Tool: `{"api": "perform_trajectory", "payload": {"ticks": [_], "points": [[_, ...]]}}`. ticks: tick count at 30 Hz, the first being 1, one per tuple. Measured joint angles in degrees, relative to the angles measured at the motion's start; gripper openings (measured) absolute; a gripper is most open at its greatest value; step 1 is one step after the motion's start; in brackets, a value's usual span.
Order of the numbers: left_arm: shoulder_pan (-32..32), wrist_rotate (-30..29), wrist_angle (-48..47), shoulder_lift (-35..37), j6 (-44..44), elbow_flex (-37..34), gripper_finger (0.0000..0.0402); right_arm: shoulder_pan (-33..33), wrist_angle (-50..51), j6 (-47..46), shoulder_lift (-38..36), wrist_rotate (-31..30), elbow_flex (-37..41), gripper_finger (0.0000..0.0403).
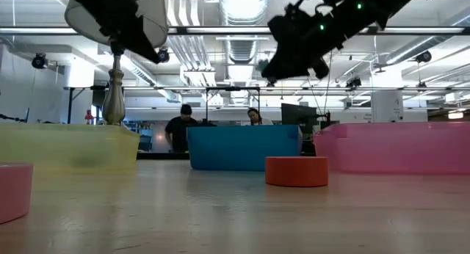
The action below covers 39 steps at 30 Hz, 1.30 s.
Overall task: Pick and place Stapler, Stapler remover, tape
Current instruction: Put the blue staple remover into the blue bin, then put the right orange tape into the pink bin
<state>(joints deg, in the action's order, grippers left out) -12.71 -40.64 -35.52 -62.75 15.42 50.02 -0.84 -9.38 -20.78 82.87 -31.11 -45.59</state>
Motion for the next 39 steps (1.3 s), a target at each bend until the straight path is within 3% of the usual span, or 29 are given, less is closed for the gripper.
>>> {"api": "perform_trajectory", "payload": {"ticks": [7, 11, 14, 26, 33, 39], "points": [[0.28, 0.02, 6.01, 1.44, -0.57, -4.31, 0.0149, -2.98, -2.99, -6.04, 7.04, 0.5, 0.31, 0.0109], [0.28, 0.02, 6.17, 1.41, -0.57, -4.41, 0.0149, -4.49, -4.8, -4.73, 13.28, 6.29, -1.26, 0.0101], [0.28, 0.02, 6.18, 1.41, -0.75, -4.41, 0.0149, -5.17, -2.29, -3.03, 16.9, 7.43, -4.21, 0.0101], [0.28, 0.06, 7.06, 1.41, -2.05, -4.41, 0.0149, -6.76, 37.59, 1.48, 27.67, 7.61, -26.79, 0.014], [0.28, 0.09, 7.04, 1.41, -1.8, -4.41, 0.0149, -6.72, 47.18, 1.5, 34.5, 7.65, -36.98, 0.0163], [0.28, 0.09, 7.02, 1.41, -1.77, -4.41, 0.0149, -5.57, 57.48, 1.79, 34.76, 8.96, -45.02, 0.0169]]}}
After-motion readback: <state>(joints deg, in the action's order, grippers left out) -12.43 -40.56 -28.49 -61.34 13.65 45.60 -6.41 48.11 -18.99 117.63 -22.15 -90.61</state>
